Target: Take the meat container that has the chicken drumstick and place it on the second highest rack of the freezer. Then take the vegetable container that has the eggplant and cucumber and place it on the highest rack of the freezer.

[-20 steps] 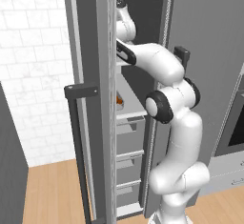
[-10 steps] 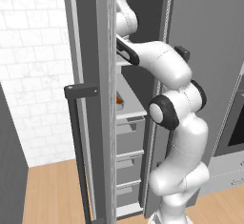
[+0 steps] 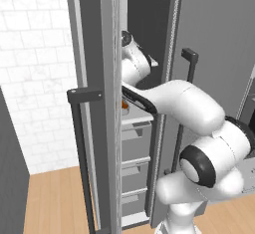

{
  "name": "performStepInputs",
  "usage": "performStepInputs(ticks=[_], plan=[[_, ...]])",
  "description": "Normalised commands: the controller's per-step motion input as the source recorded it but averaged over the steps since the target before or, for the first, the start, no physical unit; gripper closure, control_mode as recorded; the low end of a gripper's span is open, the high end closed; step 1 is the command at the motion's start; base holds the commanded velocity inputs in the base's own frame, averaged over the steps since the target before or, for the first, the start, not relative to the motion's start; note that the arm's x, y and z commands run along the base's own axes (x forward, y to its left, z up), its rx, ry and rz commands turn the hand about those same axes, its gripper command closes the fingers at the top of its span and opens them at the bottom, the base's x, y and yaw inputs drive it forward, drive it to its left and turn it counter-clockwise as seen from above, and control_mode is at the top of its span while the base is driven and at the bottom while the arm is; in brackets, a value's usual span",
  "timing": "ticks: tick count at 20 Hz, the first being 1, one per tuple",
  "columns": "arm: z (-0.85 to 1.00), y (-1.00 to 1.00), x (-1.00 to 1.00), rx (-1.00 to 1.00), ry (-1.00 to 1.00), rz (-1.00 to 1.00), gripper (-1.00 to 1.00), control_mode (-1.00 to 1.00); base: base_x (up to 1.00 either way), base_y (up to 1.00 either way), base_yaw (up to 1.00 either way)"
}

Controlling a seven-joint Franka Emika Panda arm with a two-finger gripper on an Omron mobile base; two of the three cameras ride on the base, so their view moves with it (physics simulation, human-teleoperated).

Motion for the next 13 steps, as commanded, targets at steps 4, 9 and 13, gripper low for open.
performStepInputs(ticks=[4, 9, 13], plan=[[-0.11, -0.11, -1.00, 0.08, -0.38, 0.04, -1.00, -1.00, 0.00, 0.00, 0.00], [0.69, -0.12, -1.00, 0.08, -0.31, 0.17, -1.00, -1.00, 0.00, 0.00, 0.00], [1.00, -0.02, -1.00, 0.14, -0.16, 0.26, -1.00, -1.00, 0.00, 0.00, 0.00]])
